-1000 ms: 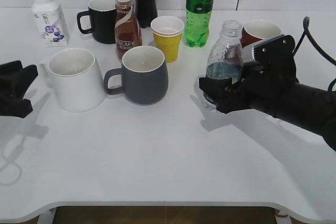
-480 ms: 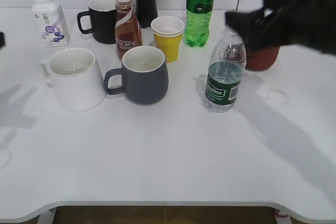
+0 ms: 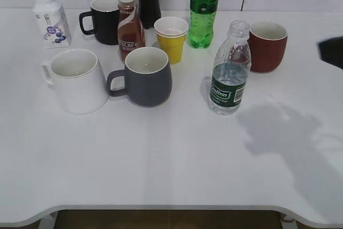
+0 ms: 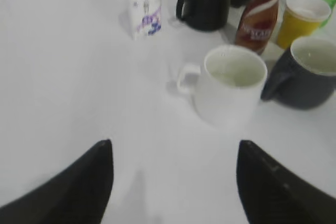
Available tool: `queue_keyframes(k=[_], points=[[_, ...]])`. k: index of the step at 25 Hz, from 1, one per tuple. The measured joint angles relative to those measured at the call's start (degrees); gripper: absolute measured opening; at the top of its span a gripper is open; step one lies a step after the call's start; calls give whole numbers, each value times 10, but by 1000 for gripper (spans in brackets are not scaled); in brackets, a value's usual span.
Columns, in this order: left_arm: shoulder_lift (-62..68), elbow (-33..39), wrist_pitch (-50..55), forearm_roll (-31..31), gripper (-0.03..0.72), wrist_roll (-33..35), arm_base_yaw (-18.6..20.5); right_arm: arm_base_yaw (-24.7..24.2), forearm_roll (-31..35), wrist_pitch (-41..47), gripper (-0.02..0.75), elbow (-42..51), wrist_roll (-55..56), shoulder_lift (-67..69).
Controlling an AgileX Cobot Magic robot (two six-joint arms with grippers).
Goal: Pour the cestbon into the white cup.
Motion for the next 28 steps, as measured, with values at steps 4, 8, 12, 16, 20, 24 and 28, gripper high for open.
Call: queue_keyframes(k=[4, 8, 12, 16, 20, 24, 28], points=[[-91, 0, 139, -19, 573, 18, -1, 10, 49, 152, 572, 5, -4, -118], [-177, 0, 227, -52, 575, 61, -1, 10, 75, 288, 572, 42, -18, -228], [-242, 6, 271, -78, 573, 79, -1, 10, 91, 380, 572, 92, -33, -352], [-284, 27, 278, -96, 569, 91, -1, 10, 102, 388, 572, 107, -44, -456], [-287, 39, 234, -103, 564, 95, -1, 11, 107, 364, 572, 121, -51, -502], [-287, 54, 197, -106, 550, 101, -1, 11, 108, 361, 568, 120, -52, -502], [-287, 54, 194, -106, 525, 103, -1, 11, 108, 359, 549, 120, -52, -502]])
